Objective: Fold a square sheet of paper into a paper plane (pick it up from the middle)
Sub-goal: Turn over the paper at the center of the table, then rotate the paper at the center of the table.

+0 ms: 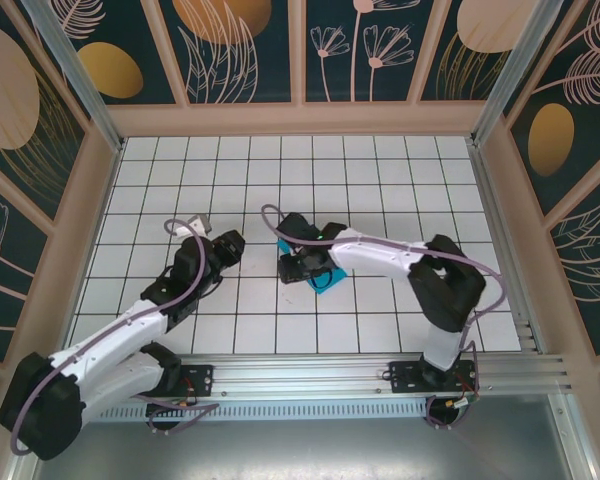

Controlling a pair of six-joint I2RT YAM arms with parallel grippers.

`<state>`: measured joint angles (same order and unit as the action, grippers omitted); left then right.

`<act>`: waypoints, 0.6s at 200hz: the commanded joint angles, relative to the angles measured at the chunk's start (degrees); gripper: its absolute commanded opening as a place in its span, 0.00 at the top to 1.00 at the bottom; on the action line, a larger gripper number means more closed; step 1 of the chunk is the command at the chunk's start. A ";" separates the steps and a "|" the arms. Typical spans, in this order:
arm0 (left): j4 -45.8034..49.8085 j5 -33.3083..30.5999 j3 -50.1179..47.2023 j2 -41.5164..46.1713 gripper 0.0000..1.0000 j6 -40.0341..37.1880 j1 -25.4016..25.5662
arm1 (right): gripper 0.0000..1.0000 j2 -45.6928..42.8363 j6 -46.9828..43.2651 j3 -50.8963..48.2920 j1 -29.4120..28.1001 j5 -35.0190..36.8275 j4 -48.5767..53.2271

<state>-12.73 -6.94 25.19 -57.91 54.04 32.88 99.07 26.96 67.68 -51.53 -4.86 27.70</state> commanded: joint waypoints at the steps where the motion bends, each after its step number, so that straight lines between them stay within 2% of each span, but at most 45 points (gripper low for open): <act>1: -8.30 12.10 3.13 -7.74 0.72 -1.14 -0.17 | 0.57 -7.61 1.60 -5.73 5.62 -6.05 -7.66; 19: -10.79 17.79 6.88 -16.76 0.77 -0.69 1.16 | 0.60 -11.54 1.53 -10.92 11.69 -7.90 -10.01; 52: -10.35 22.48 15.04 -29.58 0.81 -0.67 5.38 | 0.59 -12.93 -0.06 -18.66 22.46 -18.82 -16.46; 69: -6.80 22.39 18.81 -34.73 0.81 -1.34 6.53 | 0.58 -10.87 -2.35 -19.42 24.97 -23.17 -17.91; 84: -1.78 19.84 21.61 -37.85 0.81 -2.42 7.52 | 0.57 -8.19 -4.10 -18.92 26.15 -24.39 -17.55; 120: 0.70 17.84 22.76 -41.68 0.81 -2.00 7.58 | 0.56 -2.00 -8.74 -16.18 27.53 -27.37 -17.30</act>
<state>-16.05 12.23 46.63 -97.19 53.17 40.29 93.41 22.96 49.04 -24.82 -27.18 11.84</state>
